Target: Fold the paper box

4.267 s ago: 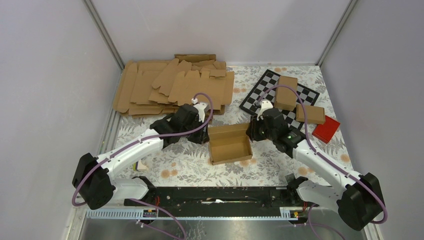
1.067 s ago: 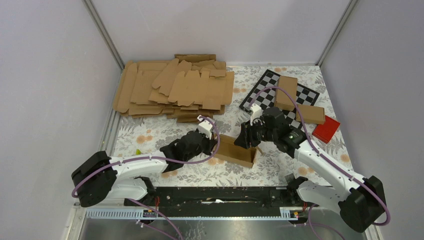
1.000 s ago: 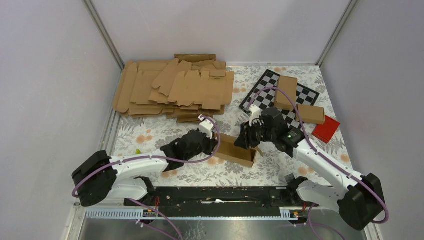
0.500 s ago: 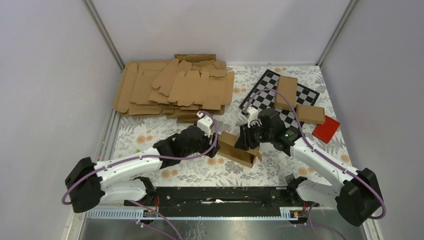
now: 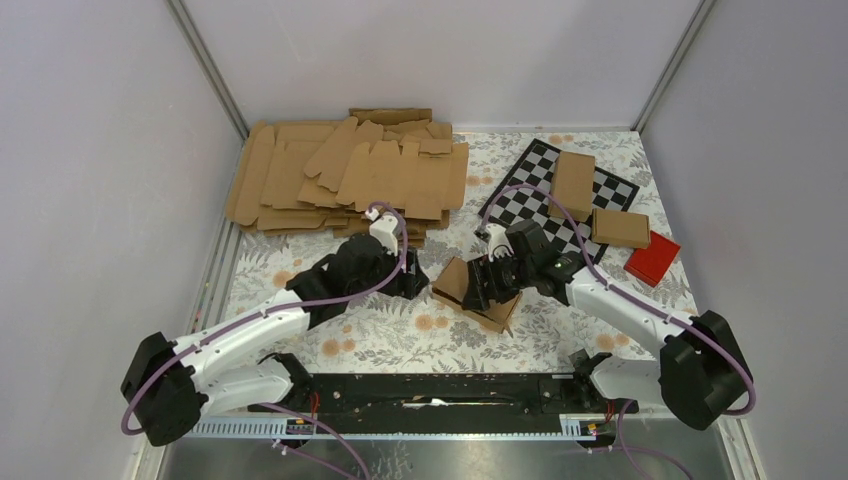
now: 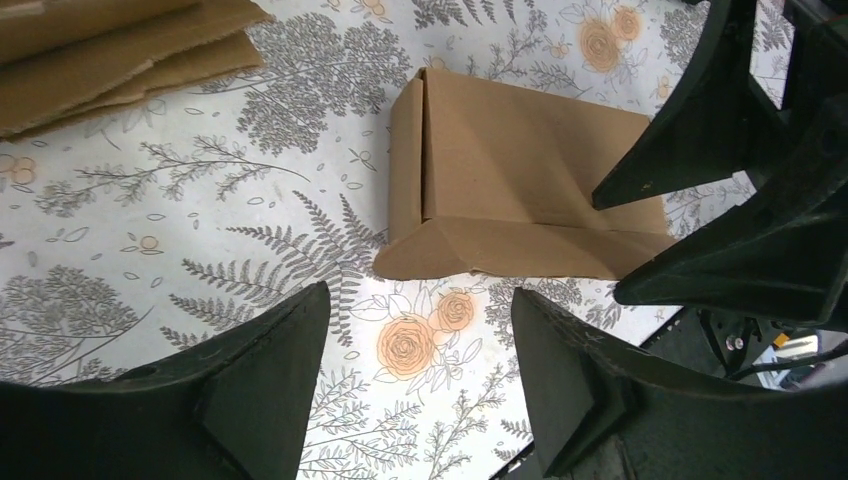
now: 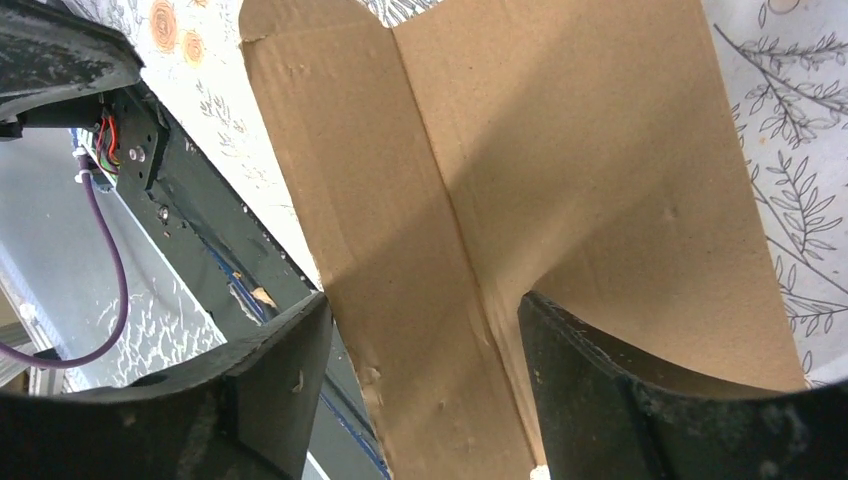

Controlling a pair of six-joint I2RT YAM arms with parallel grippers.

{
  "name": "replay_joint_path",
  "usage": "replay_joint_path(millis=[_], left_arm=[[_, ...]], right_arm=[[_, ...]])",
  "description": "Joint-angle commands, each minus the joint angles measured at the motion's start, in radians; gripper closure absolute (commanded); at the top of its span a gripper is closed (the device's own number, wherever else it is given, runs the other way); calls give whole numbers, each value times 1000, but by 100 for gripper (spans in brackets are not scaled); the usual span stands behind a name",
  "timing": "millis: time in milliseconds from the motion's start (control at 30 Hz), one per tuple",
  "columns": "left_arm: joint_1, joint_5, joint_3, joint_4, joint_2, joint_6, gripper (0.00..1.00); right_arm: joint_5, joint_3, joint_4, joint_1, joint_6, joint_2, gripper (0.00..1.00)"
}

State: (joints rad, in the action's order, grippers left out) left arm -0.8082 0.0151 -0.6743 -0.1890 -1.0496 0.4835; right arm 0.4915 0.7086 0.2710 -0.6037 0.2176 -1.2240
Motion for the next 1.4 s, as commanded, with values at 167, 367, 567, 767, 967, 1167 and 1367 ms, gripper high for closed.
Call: replay_joint_path(millis=[167, 367, 567, 767, 967, 1167, 1367], left_arm=[[59, -112, 6, 90, -37, 56, 29], [66, -128, 22, 100, -53, 51, 30], [66, -154, 39, 116, -70, 54, 32], [66, -211, 83, 184, -95, 80, 35], [72, -229, 146, 311, -136, 72, 37], [92, -282, 209, 436, -184, 83, 40], [95, -292, 245, 508, -201, 72, 41]], right_arm=[[-4, 12, 70, -10, 25, -66, 18], [4, 55, 96, -10, 20, -39, 10], [-110, 94, 114, -10, -14, 49, 0], [-309, 119, 113, -9, -78, 24, 0], [-445, 99, 50, -60, -166, -62, 0], [-418, 48, -97, -70, -106, -73, 0], [-407, 15, -148, -70, -99, -99, 1]])
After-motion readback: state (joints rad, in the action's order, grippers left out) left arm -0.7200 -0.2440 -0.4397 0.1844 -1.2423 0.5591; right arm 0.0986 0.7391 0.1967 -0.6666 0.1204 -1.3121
